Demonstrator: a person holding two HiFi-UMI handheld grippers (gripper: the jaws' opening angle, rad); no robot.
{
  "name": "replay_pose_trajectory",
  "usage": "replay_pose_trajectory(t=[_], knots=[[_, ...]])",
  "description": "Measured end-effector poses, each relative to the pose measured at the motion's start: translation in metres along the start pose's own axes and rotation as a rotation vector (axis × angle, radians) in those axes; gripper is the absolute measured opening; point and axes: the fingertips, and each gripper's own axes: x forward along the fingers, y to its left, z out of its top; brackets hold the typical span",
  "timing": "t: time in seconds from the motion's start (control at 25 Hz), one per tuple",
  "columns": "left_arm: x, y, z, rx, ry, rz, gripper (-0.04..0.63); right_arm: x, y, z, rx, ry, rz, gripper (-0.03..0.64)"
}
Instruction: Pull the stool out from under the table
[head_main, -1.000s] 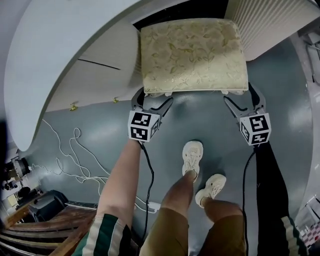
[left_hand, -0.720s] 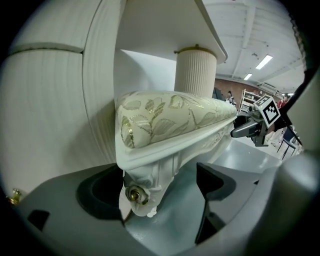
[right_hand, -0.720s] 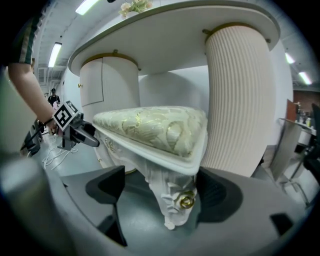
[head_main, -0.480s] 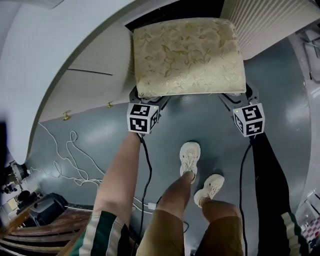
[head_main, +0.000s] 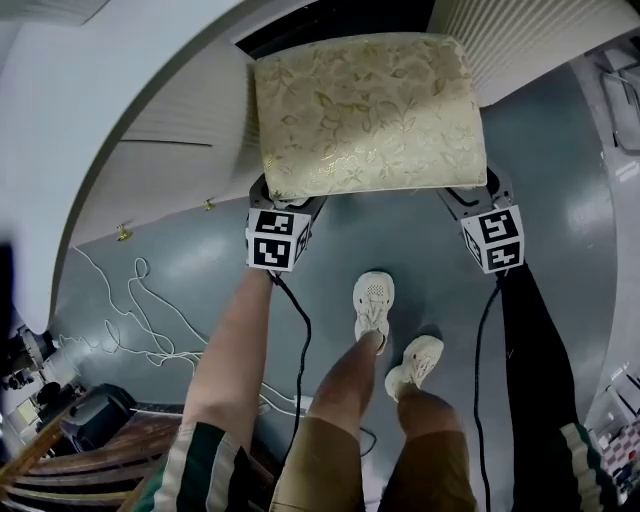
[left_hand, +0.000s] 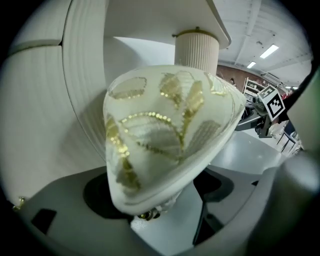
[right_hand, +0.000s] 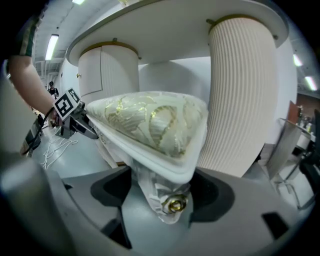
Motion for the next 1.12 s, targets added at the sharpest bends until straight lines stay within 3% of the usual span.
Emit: replay_pose_trajectory(t=[0.36,0.72,0.92,1.12], knots=[[-0.014,-0.006,-0.001,0.029,0.106,-0.054,0.377,-0.004,-0.006,0.003,0.002,0.107,0.04,0.373],[-0.03,-0.007,0.01,0.006,0.092,-0.082,0.374,-0.012,-0.002,0.01,0.06,0.172,0.059,0.374],[-0.029,0.004,0.001,0.025,0.15,-0.138,0.373,-0.009,0.017,-0.003,0.144,0.249,0.058,0.377],[-0.022,0.002,0.002,0.003,0.116,-0.172,0.374,-0.013,0.012,0.002,0.127,0.271,0.034,0.377]])
